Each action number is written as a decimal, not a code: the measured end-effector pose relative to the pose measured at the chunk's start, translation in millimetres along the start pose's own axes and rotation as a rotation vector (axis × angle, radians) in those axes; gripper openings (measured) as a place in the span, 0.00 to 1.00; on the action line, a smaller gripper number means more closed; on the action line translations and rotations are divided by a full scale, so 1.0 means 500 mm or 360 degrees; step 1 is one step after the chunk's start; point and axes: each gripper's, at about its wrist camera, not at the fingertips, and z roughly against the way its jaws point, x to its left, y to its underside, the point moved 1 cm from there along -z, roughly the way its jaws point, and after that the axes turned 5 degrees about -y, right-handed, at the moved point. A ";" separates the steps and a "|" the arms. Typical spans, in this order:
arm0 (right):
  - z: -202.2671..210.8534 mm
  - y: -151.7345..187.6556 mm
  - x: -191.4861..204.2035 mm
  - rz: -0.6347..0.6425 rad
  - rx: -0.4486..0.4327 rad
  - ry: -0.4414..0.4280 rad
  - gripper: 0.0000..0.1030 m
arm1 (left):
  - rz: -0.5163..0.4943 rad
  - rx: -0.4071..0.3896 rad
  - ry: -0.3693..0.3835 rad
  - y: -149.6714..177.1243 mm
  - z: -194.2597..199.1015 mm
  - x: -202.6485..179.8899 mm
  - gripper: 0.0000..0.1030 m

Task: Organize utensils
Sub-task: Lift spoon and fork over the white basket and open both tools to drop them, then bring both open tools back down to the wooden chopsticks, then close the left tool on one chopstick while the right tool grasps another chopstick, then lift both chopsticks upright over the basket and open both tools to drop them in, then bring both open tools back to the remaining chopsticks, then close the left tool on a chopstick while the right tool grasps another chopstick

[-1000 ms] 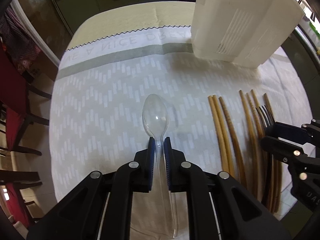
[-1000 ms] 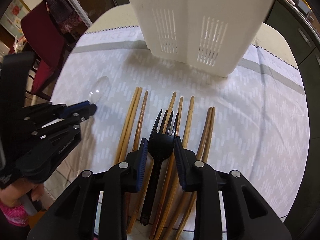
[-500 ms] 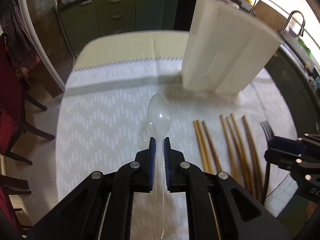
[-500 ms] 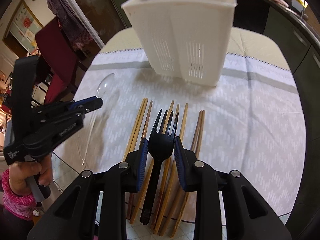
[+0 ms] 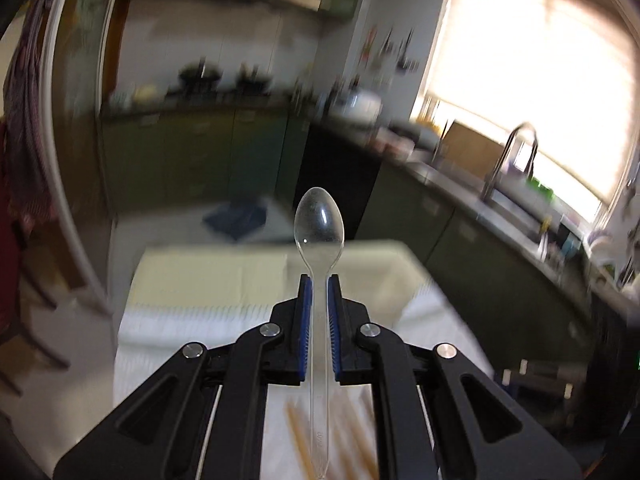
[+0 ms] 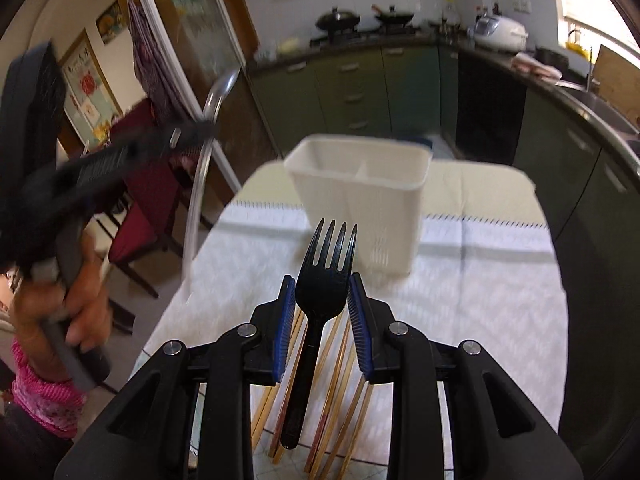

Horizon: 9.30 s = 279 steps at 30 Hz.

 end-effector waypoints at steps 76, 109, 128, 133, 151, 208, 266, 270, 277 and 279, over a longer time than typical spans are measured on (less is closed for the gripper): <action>0.007 0.088 -0.178 -0.0004 0.0092 0.0365 0.35 | -0.0086 0.1175 -0.0305 0.377 -0.160 -0.002 0.23; -0.260 0.143 -0.120 0.0025 0.0720 0.0216 0.16 | -0.0478 0.1285 -0.0418 0.437 -0.209 -0.011 0.09; -0.311 0.138 -0.076 0.0039 0.0819 0.0361 0.13 | -0.0205 0.1509 -0.0384 0.431 -0.183 0.018 0.09; -0.314 0.134 -0.075 0.0004 0.0800 0.0336 0.07 | -0.0182 0.1483 -0.0382 0.433 -0.179 0.022 0.08; -0.209 0.114 -0.108 -0.0149 0.0506 0.0170 0.07 | -0.0126 0.1219 -0.0321 0.336 -0.154 0.052 0.06; 0.192 -0.197 0.001 0.0085 -0.0537 0.0089 0.07 | -0.0232 0.0035 -0.0057 -0.095 0.091 -0.140 0.06; -0.046 0.186 -0.170 -0.0138 0.0159 0.0190 0.23 | -0.0048 0.1250 -0.0276 0.395 -0.153 -0.037 0.20; -0.044 0.180 -0.173 -0.0138 0.0160 0.0194 0.28 | -0.0067 0.1276 -0.0309 0.408 -0.167 -0.035 0.18; -0.067 0.177 -0.159 -0.0099 0.0206 0.0181 0.28 | -0.0071 0.1296 -0.0292 0.419 -0.182 -0.053 0.18; -0.077 0.177 -0.152 -0.0078 0.0230 0.0180 0.28 | -0.0089 0.1306 -0.0305 0.419 -0.194 -0.060 0.18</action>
